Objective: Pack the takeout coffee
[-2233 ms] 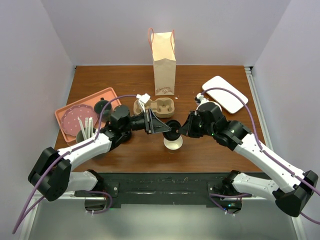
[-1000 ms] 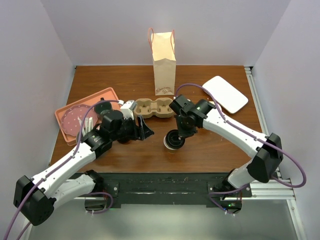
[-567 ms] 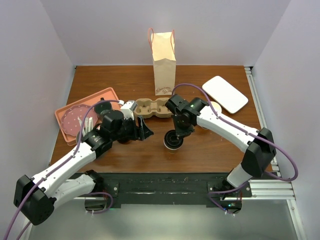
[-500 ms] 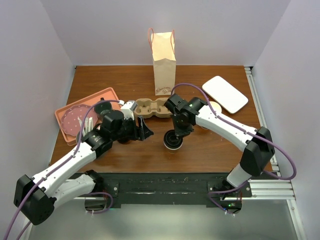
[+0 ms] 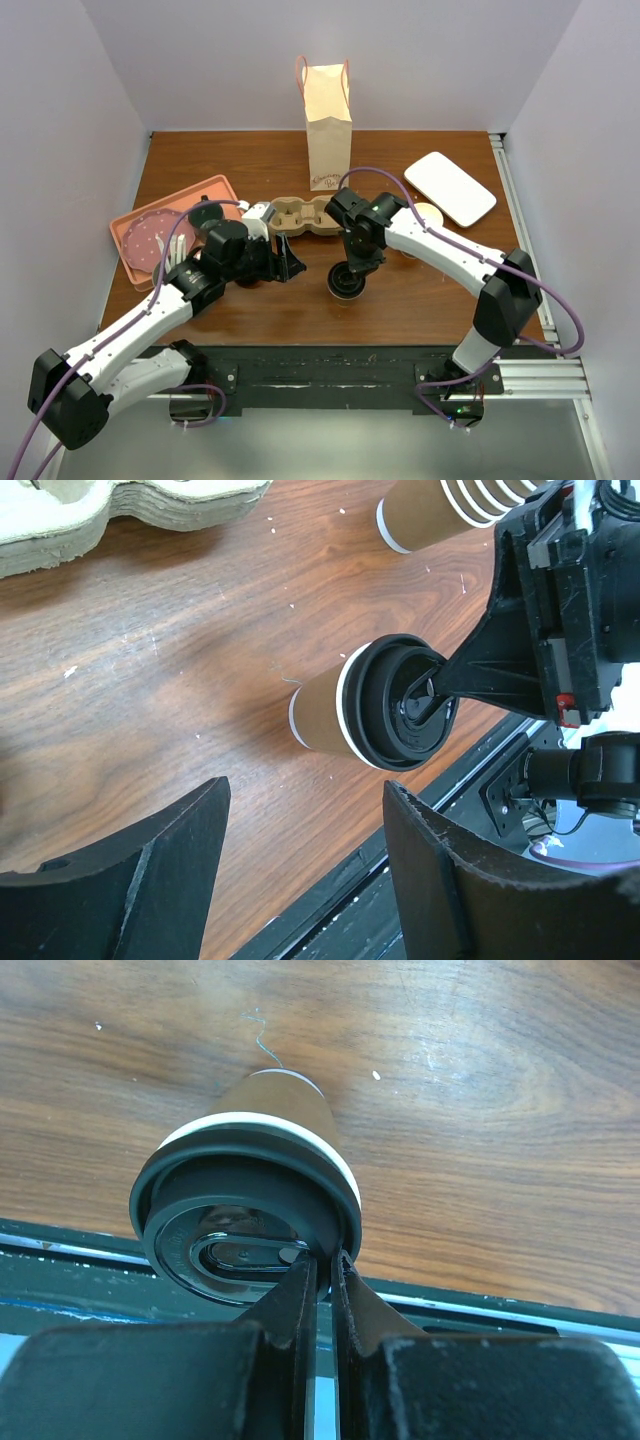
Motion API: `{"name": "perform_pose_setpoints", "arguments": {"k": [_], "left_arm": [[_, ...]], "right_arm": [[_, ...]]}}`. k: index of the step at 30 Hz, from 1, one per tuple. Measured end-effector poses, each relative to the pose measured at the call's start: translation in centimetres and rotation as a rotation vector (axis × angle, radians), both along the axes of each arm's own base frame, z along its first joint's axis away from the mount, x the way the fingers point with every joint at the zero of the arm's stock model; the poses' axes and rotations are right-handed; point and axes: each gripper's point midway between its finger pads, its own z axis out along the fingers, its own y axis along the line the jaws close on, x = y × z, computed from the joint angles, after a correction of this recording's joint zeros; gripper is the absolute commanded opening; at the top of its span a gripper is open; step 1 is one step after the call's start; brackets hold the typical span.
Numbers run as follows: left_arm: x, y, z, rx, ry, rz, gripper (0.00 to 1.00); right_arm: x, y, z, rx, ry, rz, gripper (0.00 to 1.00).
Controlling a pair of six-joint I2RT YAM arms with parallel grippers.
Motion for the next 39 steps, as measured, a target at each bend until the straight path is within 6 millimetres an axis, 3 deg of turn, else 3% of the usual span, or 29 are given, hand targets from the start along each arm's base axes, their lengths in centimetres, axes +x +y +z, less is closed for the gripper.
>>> {"name": "perform_pose_setpoints", "arguments": {"k": [6, 35, 39], "left_arm": [[0.0, 0.0, 0.0, 0.001, 0.000, 0.001, 0.68], [-0.1, 0.1, 0.4, -0.008, -0.011, 0.001, 0.68], [-0.2, 0.0, 0.5, -0.012, -0.010, -0.006, 0.68]], "right_arm": [[0.4, 0.3, 0.5, -0.014, 0.004, 0.014, 0.00], [-0.1, -0.3, -0.7, -0.045, 0.038, 0.027, 0.00], [-0.1, -0.3, -0.7, -0.045, 0.037, 0.026, 0.11]]}}
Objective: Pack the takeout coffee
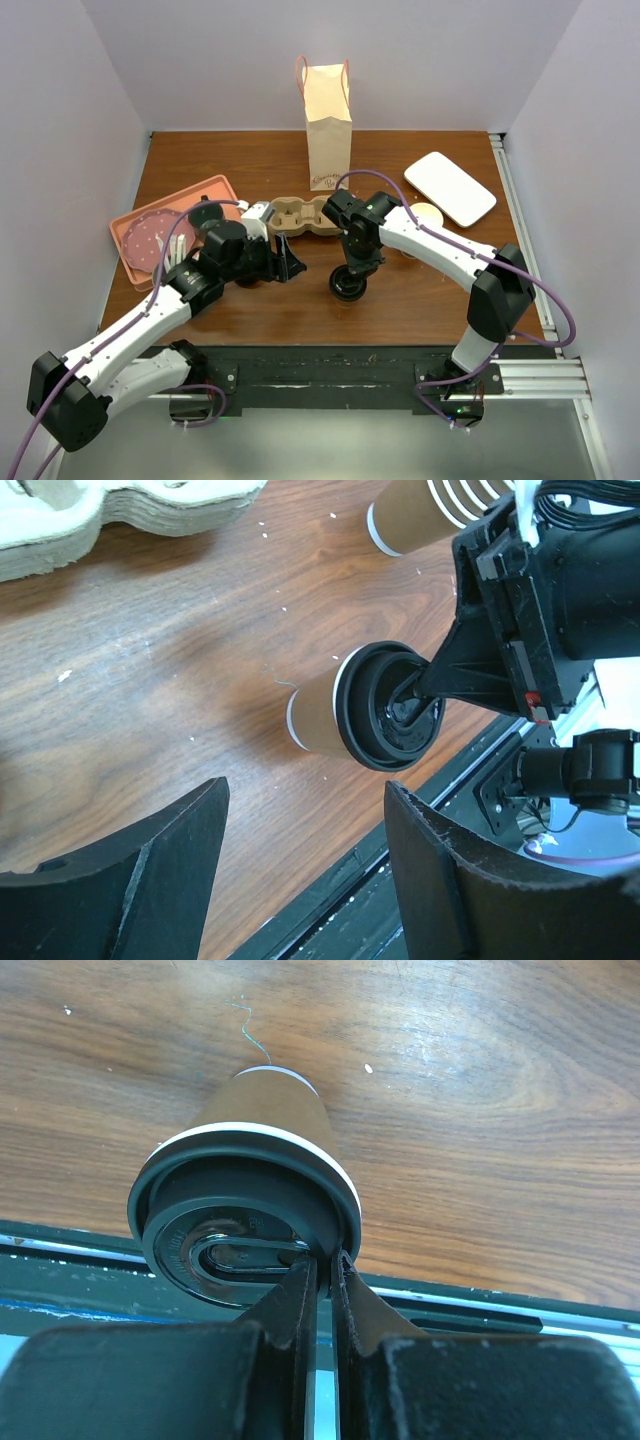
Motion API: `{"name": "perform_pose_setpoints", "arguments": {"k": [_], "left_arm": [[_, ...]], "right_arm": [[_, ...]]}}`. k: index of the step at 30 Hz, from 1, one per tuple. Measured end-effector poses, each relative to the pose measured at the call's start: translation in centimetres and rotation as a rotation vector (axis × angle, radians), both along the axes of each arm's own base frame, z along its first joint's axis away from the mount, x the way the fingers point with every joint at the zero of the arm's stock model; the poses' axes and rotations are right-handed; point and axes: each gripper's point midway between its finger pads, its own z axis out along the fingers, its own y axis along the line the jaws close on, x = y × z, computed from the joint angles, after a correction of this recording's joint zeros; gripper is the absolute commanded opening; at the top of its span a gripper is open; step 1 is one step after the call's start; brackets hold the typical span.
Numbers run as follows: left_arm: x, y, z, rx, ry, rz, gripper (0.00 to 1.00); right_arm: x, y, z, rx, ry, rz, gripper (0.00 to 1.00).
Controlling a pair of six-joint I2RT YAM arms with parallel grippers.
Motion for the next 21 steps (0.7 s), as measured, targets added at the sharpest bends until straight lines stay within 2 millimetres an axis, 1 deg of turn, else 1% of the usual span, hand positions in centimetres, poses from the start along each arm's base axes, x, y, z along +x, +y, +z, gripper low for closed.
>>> {"name": "perform_pose_setpoints", "arguments": {"k": [1, 2, 4, 7, 10, 11, 12, 14, 17, 19, 21], "left_arm": [[-0.1, -0.1, 0.0, -0.002, 0.001, -0.004, 0.68], [-0.1, -0.1, 0.0, -0.006, 0.001, -0.008, 0.68], [-0.3, -0.3, 0.0, -0.011, 0.004, -0.019, 0.68], [-0.5, -0.5, 0.1, -0.020, 0.007, -0.036, 0.68], [-0.6, -0.8, 0.3, -0.031, 0.005, -0.053, 0.68], [-0.6, -1.0, 0.3, -0.036, 0.006, -0.060, 0.68], [-0.6, -1.1, 0.2, -0.038, 0.008, -0.065, 0.68], [-0.5, -1.4, -0.1, -0.041, 0.014, -0.077, 0.67], [-0.5, -1.7, -1.0, -0.037, 0.037, -0.091, 0.66], [-0.5, -1.9, -1.6, -0.031, 0.055, -0.098, 0.65], [-0.4, -2.2, -2.1, -0.028, 0.069, -0.106, 0.64]], "right_arm": [[0.0, 0.0, 0.0, 0.000, 0.000, 0.000, 0.18], [0.0, 0.0, 0.0, 0.000, 0.000, 0.000, 0.21], [0.0, 0.0, 0.0, -0.001, -0.002, -0.005, 0.26], [0.0, 0.0, 0.1, -0.001, -0.002, -0.006, 0.30], [0.2, 0.2, 0.6, 0.008, -0.009, -0.010, 0.35], [0.4, 0.4, 1.0, 0.018, -0.018, -0.012, 0.41], [0.6, 0.6, 1.4, 0.031, -0.028, -0.012, 0.44], [0.7, 1.0, 2.3, 0.066, -0.048, -0.016, 0.47], [0.4, 1.1, 3.5, 0.130, -0.078, -0.017, 0.49], [0.1, 1.0, 3.9, 0.177, -0.095, -0.016, 0.53], [-0.5, 0.5, 3.8, 0.216, -0.099, -0.017, 0.55]]}}
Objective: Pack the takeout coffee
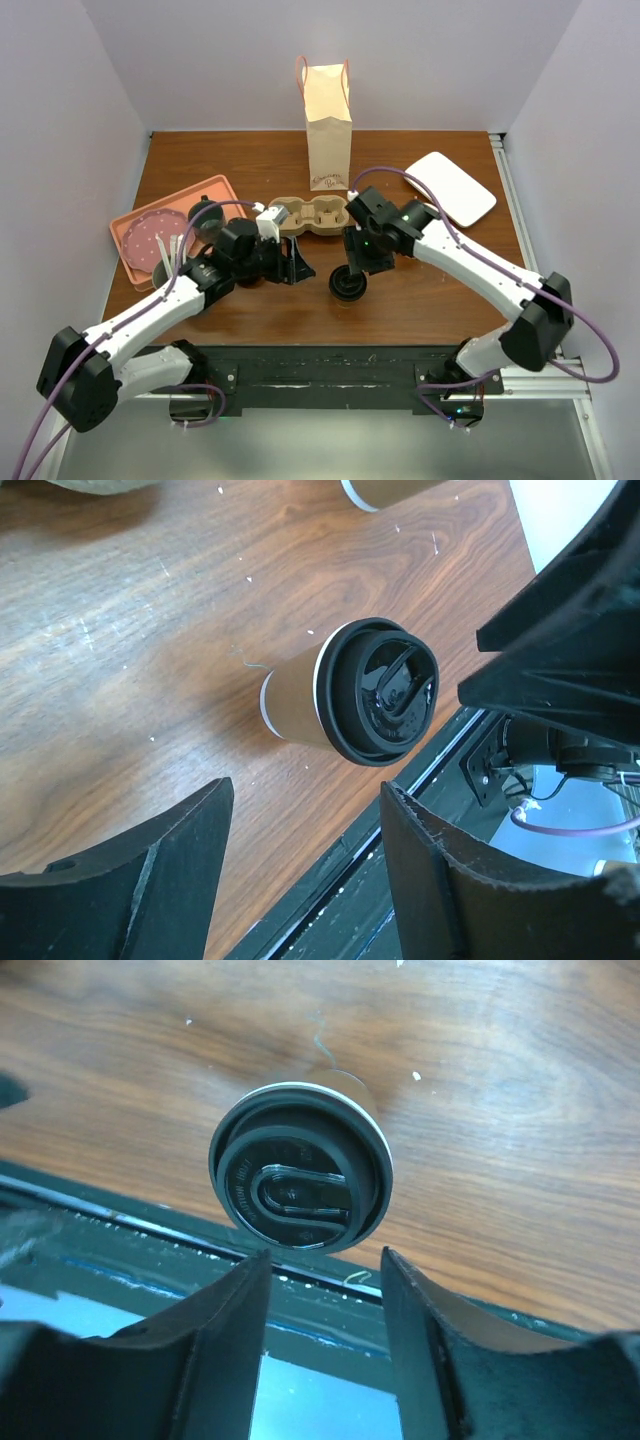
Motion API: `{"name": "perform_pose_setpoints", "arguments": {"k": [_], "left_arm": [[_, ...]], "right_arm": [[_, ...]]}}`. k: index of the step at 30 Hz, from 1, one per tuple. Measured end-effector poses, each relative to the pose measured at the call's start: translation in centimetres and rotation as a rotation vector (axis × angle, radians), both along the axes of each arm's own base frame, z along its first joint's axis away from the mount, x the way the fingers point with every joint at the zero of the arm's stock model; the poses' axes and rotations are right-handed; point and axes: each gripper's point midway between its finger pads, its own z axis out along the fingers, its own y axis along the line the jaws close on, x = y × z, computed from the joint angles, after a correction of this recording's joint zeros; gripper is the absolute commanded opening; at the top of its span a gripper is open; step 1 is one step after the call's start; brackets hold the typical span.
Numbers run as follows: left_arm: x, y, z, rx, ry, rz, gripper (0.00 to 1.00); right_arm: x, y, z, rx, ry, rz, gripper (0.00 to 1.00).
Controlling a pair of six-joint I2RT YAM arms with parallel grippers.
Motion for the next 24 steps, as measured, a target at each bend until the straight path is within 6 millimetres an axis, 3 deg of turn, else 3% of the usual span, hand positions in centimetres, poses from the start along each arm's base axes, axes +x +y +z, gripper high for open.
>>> {"name": "perform_pose_setpoints", "arguments": {"k": [6, 12, 17, 24], "left_arm": [[0.5, -1.0, -1.2, -0.006, 0.029, -0.028, 0.63], [0.9, -1.9, -2.6, -0.011, 0.060, -0.054, 0.61], [1.0, -2.4, -3.7, -0.007, 0.087, -0.071, 0.60], [1.1, -2.9, -4.3, -0.014, 0.099, -0.089, 0.59]], "right_arm": [[-0.4, -0.5, -1.5, 0.115, 0.007, 0.021, 0.70], [0.4, -0.8, -2.9, 0.194, 0.030, 0.040, 0.65], [1.3, -0.7, -2.8, 0.245, 0.020, 0.058, 0.58], [1.5, 0.1, -3.3, 0.291, 0.028, 0.097, 0.59]]}}
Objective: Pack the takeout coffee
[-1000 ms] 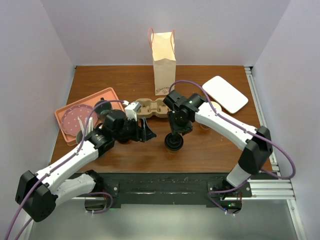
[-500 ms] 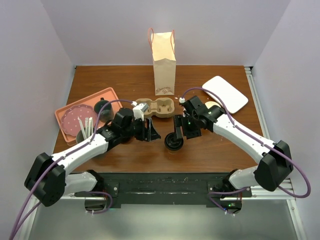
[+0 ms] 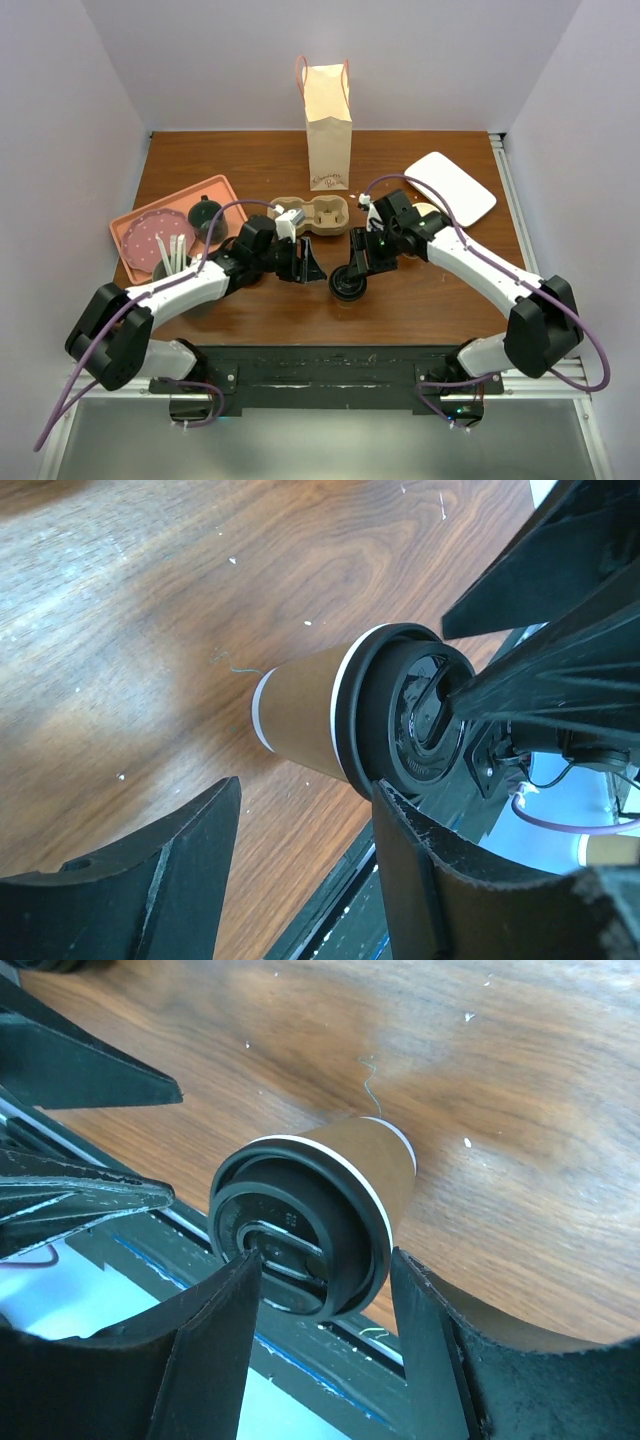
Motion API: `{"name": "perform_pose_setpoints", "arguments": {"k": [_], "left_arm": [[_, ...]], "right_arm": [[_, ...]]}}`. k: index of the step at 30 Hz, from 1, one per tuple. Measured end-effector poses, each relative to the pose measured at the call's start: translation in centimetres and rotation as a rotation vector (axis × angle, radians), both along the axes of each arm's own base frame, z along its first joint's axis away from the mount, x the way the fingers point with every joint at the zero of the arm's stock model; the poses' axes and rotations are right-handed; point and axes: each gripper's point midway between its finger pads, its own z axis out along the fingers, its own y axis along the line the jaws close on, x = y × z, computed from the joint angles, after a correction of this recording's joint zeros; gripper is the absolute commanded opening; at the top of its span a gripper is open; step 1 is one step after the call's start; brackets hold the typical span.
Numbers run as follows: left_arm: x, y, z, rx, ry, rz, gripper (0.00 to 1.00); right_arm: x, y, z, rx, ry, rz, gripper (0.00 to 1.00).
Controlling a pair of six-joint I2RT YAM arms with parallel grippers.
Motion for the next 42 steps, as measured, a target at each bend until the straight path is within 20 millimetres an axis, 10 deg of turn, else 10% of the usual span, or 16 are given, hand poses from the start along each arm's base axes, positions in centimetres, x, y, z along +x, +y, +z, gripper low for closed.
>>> {"name": "perform_pose_setpoints", "arguments": {"k": [36, 42], "left_arm": [[0.0, -1.9, -1.1, -0.071, 0.045, -0.034, 0.50], [0.0, -1.8, -1.0, -0.068, 0.044, -0.022, 0.60]], "right_arm": [[-0.6, 0.2, -2.8, 0.102, 0.013, 0.015, 0.43], [-0.7, 0.3, -2.7, 0.127, 0.001, -0.002, 0.43]]}}
